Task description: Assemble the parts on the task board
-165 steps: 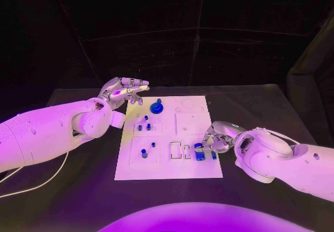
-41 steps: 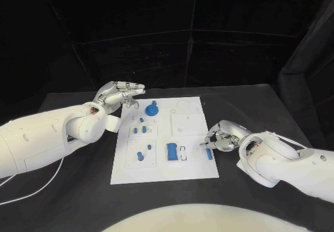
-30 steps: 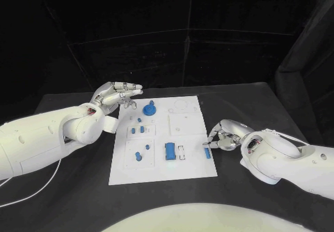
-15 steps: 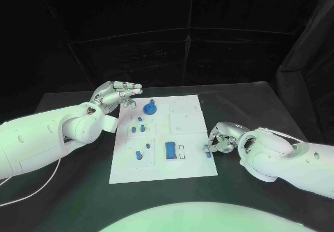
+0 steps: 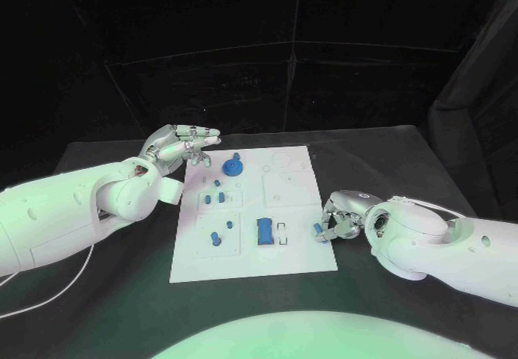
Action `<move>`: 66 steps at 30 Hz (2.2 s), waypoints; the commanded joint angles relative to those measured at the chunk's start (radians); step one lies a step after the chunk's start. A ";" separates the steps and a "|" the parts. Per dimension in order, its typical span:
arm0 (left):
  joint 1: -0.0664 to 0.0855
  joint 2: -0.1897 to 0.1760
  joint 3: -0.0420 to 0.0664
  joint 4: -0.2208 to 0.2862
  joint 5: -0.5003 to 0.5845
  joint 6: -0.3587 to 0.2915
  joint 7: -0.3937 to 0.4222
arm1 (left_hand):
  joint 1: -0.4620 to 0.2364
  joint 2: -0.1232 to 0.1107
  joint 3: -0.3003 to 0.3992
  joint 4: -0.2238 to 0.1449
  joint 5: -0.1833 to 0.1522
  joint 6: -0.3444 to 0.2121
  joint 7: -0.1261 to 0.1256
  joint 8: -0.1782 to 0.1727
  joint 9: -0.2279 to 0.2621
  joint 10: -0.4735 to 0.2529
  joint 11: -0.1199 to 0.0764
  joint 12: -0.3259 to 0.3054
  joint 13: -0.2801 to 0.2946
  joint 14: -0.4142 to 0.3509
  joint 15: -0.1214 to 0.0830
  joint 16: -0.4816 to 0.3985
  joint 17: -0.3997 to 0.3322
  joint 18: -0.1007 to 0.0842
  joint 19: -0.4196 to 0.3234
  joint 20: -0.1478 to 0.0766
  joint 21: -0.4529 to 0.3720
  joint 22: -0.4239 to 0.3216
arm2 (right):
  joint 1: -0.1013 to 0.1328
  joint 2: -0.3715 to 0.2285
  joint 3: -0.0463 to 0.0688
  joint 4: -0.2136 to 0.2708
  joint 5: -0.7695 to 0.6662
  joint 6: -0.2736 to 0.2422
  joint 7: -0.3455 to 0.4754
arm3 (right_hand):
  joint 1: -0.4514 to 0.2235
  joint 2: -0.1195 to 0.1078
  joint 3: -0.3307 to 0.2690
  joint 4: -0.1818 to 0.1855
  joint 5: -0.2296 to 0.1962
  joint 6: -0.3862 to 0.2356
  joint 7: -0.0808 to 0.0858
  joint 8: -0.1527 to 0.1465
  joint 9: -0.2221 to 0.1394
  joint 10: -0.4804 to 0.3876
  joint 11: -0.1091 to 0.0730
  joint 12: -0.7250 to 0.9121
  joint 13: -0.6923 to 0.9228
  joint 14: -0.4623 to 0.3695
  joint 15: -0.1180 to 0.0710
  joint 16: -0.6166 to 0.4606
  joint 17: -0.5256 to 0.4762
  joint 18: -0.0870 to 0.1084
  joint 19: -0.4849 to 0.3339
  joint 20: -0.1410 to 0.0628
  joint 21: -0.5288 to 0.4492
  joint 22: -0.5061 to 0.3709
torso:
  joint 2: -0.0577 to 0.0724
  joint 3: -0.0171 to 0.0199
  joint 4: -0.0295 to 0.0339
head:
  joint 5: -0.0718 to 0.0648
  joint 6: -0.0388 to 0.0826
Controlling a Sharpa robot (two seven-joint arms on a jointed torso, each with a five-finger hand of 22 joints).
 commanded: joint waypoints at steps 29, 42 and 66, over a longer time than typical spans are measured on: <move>0.000 0.001 0.001 -0.001 0.002 0.021 -0.001 | 0.011 0.019 0.004 -0.007 0.004 -0.005 0.000 0.009 0.000 -0.014 0.001 0.010 -0.002 -0.007 0.000 0.002 -0.004 0.014 0.007 0.004 -0.007 -0.002 | -0.002 0.031 -0.002 0.038 -0.012 -0.056 -0.007 | 0.004 -0.041 0.537 0.023 0.045 0.049 -0.007 -0.095 0.028 0.019 -0.016 -0.006 0.027 0.072 -0.012 0.009 0.107 -0.015 0.017 -0.018 0.007 0.044 | -0.002 -0.0011 0.0014 | 0.016 -0.002; 0.000 0.002 0.001 0.000 0.002 0.026 -0.001 | 0.012 0.017 0.003 -0.008 0.003 -0.007 0.000 0.009 0.000 -0.017 0.001 0.010 -0.002 -0.008 0.000 0.002 -0.006 0.014 0.007 0.004 -0.007 -0.003 | -0.001 0.076 -0.001 0.053 0.074 -0.127 -0.006 | -0.066 -0.107 0.601 0.010 0.060 0.059 -0.010 -0.101 0.051 0.028 -0.017 0.005 0.041 0.074 -0.013 0.012 0.114 -0.015 0.018 -0.018 0.008 0.045 | 0.000 -0.0018 0.0010 | 0.033 -0.009; 0.000 0.003 0.001 0.001 0.002 0.030 -0.007 | 0.012 0.017 0.003 -0.008 0.003 -0.007 0.000 0.009 0.000 -0.017 0.001 0.010 -0.002 -0.008 0.000 0.002 -0.006 0.014 0.007 0.004 -0.007 -0.003 | -0.001 0.157 -0.001 0.001 0.192 -0.120 -0.063 | -0.222 -0.083 0.463 0.035 0.251 0.117 -0.030 -0.092 0.093 0.057 -0.031 0.034 0.070 0.078 -0.024 0.023 0.133 -0.019 0.029 -0.027 0.017 0.065 | 0.000 -0.0005 -0.0011 | 0.040 -0.013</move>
